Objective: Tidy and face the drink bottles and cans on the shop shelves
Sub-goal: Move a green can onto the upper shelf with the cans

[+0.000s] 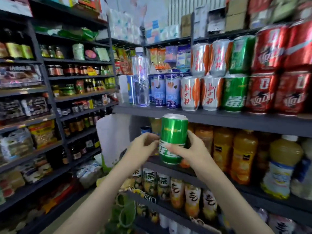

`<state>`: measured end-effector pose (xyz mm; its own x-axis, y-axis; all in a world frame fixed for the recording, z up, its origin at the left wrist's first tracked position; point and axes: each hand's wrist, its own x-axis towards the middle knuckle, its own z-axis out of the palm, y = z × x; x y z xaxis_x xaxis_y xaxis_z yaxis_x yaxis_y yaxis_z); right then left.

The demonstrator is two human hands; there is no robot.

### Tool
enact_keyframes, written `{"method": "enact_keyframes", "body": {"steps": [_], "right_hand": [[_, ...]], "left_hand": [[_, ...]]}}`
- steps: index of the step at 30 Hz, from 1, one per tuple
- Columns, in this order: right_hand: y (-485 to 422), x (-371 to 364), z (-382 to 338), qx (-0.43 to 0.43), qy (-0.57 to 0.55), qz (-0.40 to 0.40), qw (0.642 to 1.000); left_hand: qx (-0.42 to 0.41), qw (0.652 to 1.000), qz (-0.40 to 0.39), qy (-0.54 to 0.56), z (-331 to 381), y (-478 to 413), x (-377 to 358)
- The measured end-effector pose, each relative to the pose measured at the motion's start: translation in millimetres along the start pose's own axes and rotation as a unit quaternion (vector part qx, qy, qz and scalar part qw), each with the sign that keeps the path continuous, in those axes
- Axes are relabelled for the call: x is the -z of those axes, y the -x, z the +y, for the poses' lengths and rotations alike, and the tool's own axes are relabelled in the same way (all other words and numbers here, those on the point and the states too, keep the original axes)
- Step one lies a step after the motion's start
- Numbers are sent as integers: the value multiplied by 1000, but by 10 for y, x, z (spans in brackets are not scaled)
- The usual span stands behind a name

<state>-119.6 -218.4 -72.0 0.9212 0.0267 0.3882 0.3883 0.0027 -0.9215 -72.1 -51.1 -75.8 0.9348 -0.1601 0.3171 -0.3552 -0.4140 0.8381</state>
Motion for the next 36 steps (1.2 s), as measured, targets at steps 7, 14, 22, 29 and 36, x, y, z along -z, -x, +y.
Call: {"method": "enact_keyframes", "body": {"steps": [7, 14, 22, 29, 36], "right_hand": [[-298, 459, -656, 136, 68, 140, 978], [-782, 831, -1253, 227, 174, 284, 915], [-1105, 997, -1360, 179, 174, 271, 929], [-1019, 1087, -1474, 187, 234, 268, 916], [-849, 1540, -1372, 179, 398, 460, 773]], "left_hand": [[-144, 988, -25, 42, 415, -704, -206], [-282, 954, -70, 75, 1130, -1163, -320], [-321, 921, -206, 74, 1881, -1577, -466], [-318, 918, -195, 136, 2038, -1837, -609], [-265, 946, -143, 119, 2164, -2103, -959]]}}
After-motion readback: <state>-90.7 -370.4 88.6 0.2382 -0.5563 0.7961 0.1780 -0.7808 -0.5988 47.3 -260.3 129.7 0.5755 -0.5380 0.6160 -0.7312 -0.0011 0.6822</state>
